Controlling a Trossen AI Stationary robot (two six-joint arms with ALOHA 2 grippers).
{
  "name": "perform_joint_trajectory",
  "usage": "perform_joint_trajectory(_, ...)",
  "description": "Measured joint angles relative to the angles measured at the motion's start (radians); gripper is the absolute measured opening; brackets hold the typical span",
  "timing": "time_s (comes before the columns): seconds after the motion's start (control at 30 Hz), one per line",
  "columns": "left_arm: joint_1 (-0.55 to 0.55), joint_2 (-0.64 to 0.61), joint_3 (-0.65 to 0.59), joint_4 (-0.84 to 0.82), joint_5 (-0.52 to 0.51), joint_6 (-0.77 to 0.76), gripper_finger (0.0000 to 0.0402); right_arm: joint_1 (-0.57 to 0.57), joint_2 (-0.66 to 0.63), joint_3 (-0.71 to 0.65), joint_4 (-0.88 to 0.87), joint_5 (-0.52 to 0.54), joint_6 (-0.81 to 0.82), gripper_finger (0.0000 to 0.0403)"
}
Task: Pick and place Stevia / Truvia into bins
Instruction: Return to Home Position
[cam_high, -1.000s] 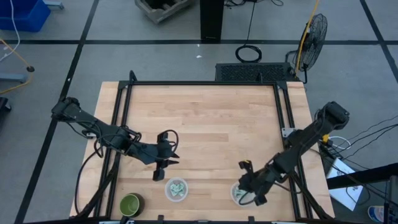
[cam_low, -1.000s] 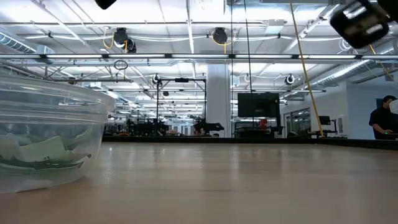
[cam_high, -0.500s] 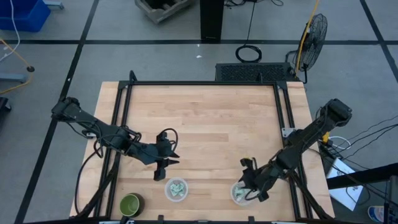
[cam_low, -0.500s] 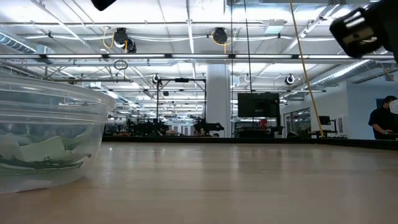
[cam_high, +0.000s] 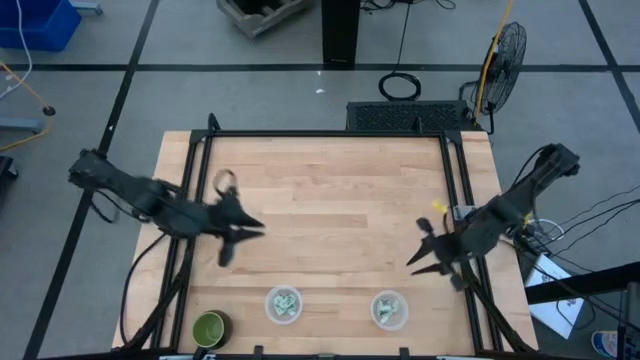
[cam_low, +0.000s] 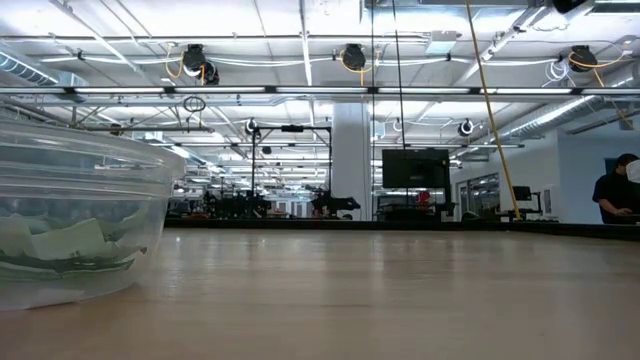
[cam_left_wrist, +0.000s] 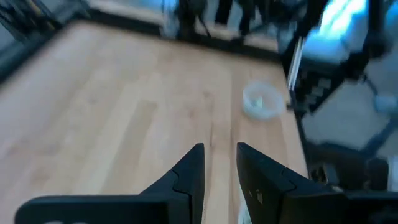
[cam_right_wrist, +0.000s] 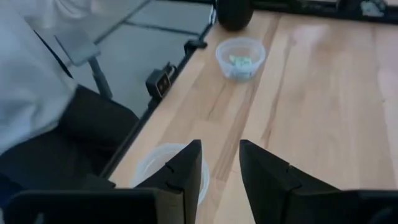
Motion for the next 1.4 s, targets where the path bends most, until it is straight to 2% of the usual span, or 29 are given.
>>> perform_joint_trajectory(0.33, 0.0, -0.317, -0.013, -0.159, -0.111, 0.061, 0.0097, 0.0, -0.213, -0.046, -0.008, -0.001, 0.04, 0.01)
perform_joint_trajectory(0.43, 0.0, -0.384, -0.059, -0.16, -0.168, 0.04, 0.0097, 0.0, -0.288, -0.06, -0.04, -0.001, 0.034, 0.0102)
perform_joint_trajectory(0.57, 0.012, -0.482, -0.164, -0.083, -0.2, -0.025, 0.0097, 0.0, -0.427, -0.06, -0.049, 0.004, -0.069, 0.0104)
perform_joint_trajectory(0.73, 0.019, -0.571, -0.397, 0.137, -0.137, 0.001, 0.0097, 0.0, -0.612, -0.074, -0.055, 0.014, -0.189, 0.0102)
perform_joint_trajectory(0.87, 0.019, -0.629, -0.588, 0.371, -0.116, 0.041, 0.0097, 0.0, -0.749, -0.136, -0.071, 0.119, -0.17, 0.0102)
perform_joint_trajectory(0.93, 0.027, -0.659, -0.651, 0.457, -0.103, 0.089, 0.0097, 0.0, -0.818, -0.154, -0.08, 0.187, -0.128, 0.0101)
perform_joint_trajectory(1.0, 0.048, -0.698, -0.69, 0.507, -0.094, 0.168, 0.0097, 0.0, -0.827, -0.147, -0.094, 0.245, -0.117, 0.0101)
perform_joint_trajectory(1.1, 0.095, -0.748, -0.705, 0.521, -0.076, 0.253, 0.0097, 0.001, -0.816, -0.135, -0.116, 0.255, -0.118, 0.0101)
perform_joint_trajectory(1.27, 0.173, -0.868, -0.689, 0.404, 0.047, 0.275, 0.0097, 0.011, -0.826, -0.143, -0.142, 0.223, -0.106, 0.0101)
perform_joint_trajectory(1.4, 0.205, -0.982, -0.688, 0.353, 0.05, 0.302, 0.0097, 0.01, -0.828, -0.14, -0.135, 0.207, -0.146, 0.01)
